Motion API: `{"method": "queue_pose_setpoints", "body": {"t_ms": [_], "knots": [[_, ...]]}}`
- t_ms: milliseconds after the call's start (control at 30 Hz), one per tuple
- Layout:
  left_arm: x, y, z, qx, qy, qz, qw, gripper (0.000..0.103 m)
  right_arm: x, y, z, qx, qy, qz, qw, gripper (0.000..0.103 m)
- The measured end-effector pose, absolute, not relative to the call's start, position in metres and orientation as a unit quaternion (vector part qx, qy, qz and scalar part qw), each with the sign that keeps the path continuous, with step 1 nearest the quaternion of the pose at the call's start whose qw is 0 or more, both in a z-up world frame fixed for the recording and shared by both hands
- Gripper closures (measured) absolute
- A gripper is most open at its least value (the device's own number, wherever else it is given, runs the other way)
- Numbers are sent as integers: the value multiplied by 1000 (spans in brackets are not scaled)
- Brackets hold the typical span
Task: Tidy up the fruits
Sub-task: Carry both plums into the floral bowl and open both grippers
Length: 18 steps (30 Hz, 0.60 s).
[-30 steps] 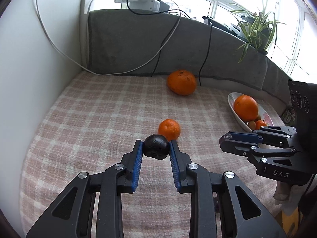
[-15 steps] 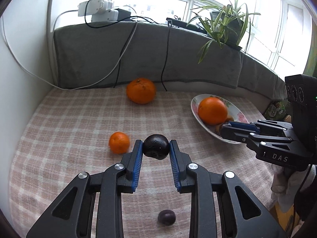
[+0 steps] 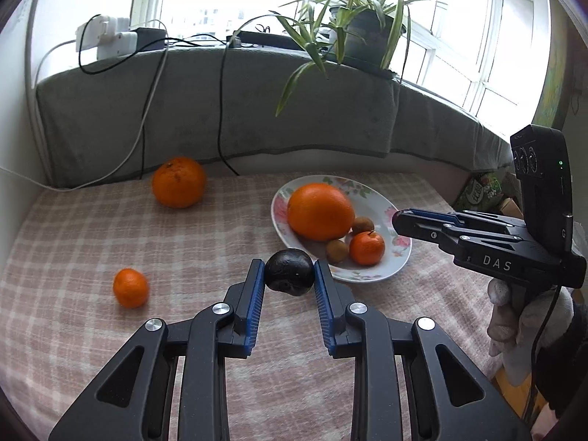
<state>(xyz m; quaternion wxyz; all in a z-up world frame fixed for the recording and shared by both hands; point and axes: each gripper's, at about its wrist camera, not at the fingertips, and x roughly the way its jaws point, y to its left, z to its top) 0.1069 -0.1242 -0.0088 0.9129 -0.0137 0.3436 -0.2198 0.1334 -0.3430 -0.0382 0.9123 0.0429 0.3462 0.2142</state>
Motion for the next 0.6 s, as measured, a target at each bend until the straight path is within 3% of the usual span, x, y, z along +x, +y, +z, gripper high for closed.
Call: {"method": "queue_pose_setpoints", "body": {"t_ms": [600], "knots": [[123, -196, -13, 17, 355, -255, 899, 78, 168, -402, -55, 85, 352, 187, 913, 78]]}}
